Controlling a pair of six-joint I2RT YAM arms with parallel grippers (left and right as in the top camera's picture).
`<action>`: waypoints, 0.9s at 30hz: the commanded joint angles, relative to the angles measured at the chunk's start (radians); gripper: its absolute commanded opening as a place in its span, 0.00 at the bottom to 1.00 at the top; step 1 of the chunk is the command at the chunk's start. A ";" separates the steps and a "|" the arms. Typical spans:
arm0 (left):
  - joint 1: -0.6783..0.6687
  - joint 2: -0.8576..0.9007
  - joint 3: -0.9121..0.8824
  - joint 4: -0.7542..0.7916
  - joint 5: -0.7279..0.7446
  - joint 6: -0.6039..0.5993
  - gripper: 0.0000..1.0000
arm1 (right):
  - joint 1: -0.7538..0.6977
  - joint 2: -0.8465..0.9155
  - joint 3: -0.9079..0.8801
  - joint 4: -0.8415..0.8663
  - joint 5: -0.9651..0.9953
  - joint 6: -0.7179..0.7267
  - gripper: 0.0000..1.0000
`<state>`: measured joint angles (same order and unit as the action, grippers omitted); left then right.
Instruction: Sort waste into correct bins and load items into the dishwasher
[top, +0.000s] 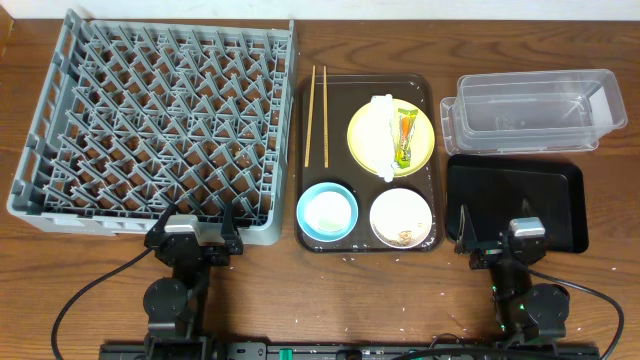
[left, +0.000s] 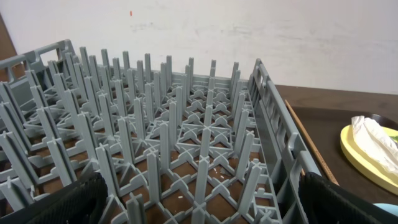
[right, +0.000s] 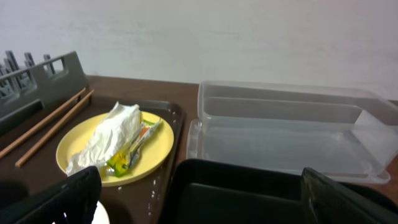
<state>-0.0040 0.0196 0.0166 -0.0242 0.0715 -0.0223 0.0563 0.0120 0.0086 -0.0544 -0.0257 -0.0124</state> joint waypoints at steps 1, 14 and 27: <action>-0.005 0.004 -0.013 -0.039 0.014 0.013 0.99 | -0.012 -0.006 -0.003 0.037 -0.019 -0.002 0.99; -0.005 0.009 0.075 0.209 0.138 -0.129 0.99 | -0.012 0.019 0.091 0.180 -0.322 0.000 0.99; -0.005 0.468 0.620 -0.166 0.266 -0.152 0.99 | -0.012 0.642 0.702 -0.070 -0.458 0.011 0.99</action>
<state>-0.0040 0.3920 0.5350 -0.1394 0.2562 -0.1608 0.0563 0.5385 0.6022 -0.0715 -0.4026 -0.0101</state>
